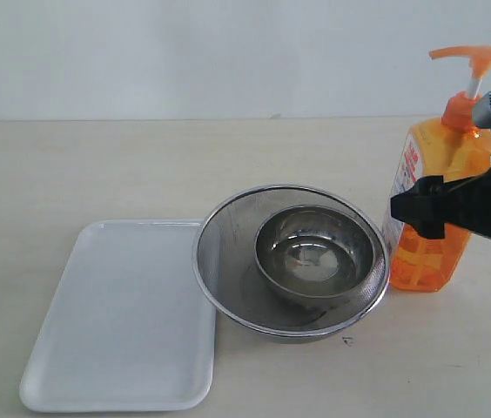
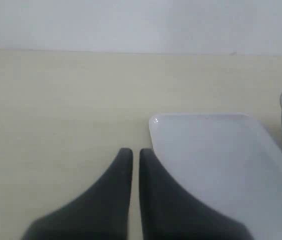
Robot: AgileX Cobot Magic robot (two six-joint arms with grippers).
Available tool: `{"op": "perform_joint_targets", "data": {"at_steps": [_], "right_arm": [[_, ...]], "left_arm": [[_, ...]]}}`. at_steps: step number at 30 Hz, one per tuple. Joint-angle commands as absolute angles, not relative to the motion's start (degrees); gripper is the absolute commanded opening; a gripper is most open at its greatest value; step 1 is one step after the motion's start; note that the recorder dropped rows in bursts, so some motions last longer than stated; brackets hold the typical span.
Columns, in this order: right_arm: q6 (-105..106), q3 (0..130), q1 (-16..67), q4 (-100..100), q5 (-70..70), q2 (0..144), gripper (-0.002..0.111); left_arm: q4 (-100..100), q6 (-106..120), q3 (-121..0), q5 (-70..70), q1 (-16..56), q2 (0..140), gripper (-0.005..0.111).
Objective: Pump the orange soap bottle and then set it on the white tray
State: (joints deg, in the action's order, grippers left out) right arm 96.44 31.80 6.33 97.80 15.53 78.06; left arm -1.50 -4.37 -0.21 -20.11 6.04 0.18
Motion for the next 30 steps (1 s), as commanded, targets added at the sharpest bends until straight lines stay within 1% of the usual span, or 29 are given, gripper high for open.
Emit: {"op": "perform_joint_targets", "data": {"at_steps": [1,4,6,9,12,15,17,19,21,26,30], "right_arm": [[79.0,31.3,6.4,83.6,14.1,75.4,0.09],[63.1,30.2,8.4,69.9,10.7,73.1,0.09],[59.4,28.5,10.5,66.1,7.7,71.3,0.09],[56.0,24.8,15.3,64.4,-2.4,68.2,0.09],[43.7,21.0,20.4,54.6,-11.6,65.6,0.09],[21.4,18.7,23.9,31.1,-13.3,64.5,0.09],[4.1,16.7,25.0,15.1,-17.4,64.6,0.09],[-4.7,14.7,25.1,5.5,-21.2,64.7,0.09],[-5.9,13.6,25.1,4.3,-22.8,64.7,0.09],[-1.0,13.4,25.1,7.1,-22.6,64.7,0.09],[0.0,13.2,25.1,7.4,-26.7,64.7,0.09]], "left_arm": [[-1.1,-4.5,0.0,-19.5,5.9,0.0,0.005],[-1.1,-4.5,0.0,-19.5,5.9,0.0,0.005],[-1.1,-4.5,0.0,-19.5,5.9,0.0,0.005],[-1.1,-4.5,0.0,-19.5,5.9,0.0,0.005],[-1.1,-4.5,0.0,-19.5,5.9,0.0,0.005],[-1.1,-4.5,0.0,-19.5,5.9,0.0,0.005],[-1.1,-4.5,0.0,-19.5,5.9,0.0,0.005],[-1.1,-4.5,0.0,-19.5,5.9,0.0,0.005],[-1.1,-4.5,0.0,-19.5,5.9,0.0,0.005],[-1.1,-4.5,0.0,-19.5,5.9,0.0,0.005],[-1.1,-4.5,0.0,-19.5,5.9,0.0,0.005]]}}
